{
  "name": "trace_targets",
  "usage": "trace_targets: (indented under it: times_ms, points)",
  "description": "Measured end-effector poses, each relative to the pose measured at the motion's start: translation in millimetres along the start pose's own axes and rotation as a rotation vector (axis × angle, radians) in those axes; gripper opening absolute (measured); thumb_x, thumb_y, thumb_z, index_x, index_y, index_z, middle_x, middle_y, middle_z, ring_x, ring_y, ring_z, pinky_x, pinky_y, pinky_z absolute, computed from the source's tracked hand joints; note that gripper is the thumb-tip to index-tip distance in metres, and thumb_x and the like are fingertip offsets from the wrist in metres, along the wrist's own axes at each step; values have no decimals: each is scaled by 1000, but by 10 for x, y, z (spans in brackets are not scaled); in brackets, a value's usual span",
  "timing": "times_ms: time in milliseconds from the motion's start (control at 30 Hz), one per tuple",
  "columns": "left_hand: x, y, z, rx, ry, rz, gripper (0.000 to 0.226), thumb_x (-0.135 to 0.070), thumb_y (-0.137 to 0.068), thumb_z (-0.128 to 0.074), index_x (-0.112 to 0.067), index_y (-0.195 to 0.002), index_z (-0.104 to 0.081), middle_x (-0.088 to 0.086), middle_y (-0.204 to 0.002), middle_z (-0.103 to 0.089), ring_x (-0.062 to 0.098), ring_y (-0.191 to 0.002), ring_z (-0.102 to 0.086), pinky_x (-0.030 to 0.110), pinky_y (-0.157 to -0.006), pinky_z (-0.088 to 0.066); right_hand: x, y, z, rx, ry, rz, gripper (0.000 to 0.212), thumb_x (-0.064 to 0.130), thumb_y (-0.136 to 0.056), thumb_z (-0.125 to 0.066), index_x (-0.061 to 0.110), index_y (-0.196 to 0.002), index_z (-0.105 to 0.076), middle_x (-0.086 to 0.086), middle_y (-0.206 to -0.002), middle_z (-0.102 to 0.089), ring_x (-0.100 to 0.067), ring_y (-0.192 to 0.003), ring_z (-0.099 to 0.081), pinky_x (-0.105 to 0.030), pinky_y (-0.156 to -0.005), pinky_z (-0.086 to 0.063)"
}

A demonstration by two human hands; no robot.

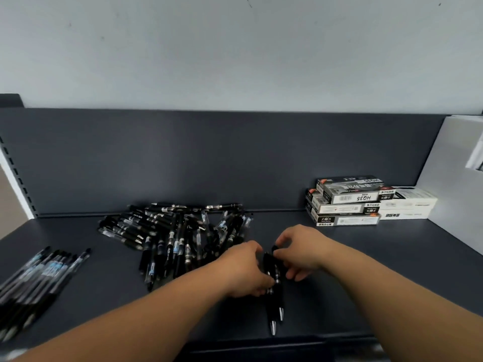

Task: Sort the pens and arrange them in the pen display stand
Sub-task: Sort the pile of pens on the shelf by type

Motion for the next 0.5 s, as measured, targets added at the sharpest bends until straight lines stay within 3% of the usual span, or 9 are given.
trace_targets:
  times_ms: [167,233,300,400,500]
  points:
    - [-39,-71,-4,-101,-38,-53,62,-20,-80,-74,-16,-134,-42,-3,-105,-56,26,-91,-69,40,-86,-56,31,-36,68,-34,144,5,27,22,-96,-56,10,-120,-55,-11,-85,-67,-18,-59,-66,-35,-63,-59]
    - [-34,-69,113,-169,-120,-81,59,-25,-81,-73,-19,-133,-46,-3,-110,-58,20,-90,-65,32,-89,-53,89,-68,146,-165,341,66,29,33,-91,-61,23,-118,-59,-4,-102,-70,-19,-79,-70,-33,-73,-58]
    - [-27,-32,330,-272,-184,-122,47,-27,-83,-70,-22,-127,-54,-8,-101,-60,11,-85,-59,21,-84,-48,193,-93,162,-285,418,149,29,41,-86,-64,31,-113,-64,5,-113,-67,-17,-103,-64,-31,-88,-52]
    - [35,49,755,-440,-269,-119,33,-27,-85,-68,-23,-116,-62,-10,-93,-61,8,-83,-55,15,-76,-40,377,-121,29,-284,343,261,21,43,-83,-67,33,-102,-67,12,-92,-61,-14,-102,-61,-32,-90,-51]
    - [203,112,1087,-494,-363,-47,29,-29,-85,-67,-22,-113,-64,-8,-96,-64,10,-89,-57,17,-77,-39,557,-147,-138,-262,296,332,15,41,-82,-68,35,-96,-67,17,-79,-55,-10,-94,-60,-31,-85,-52]
Point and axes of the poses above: each hand's wrist, its own y-axis away from the middle knuckle, its own z-axis out of the back of the hand, x = y × z, the point moved 4 cm from there along -y, towards the middle knuckle
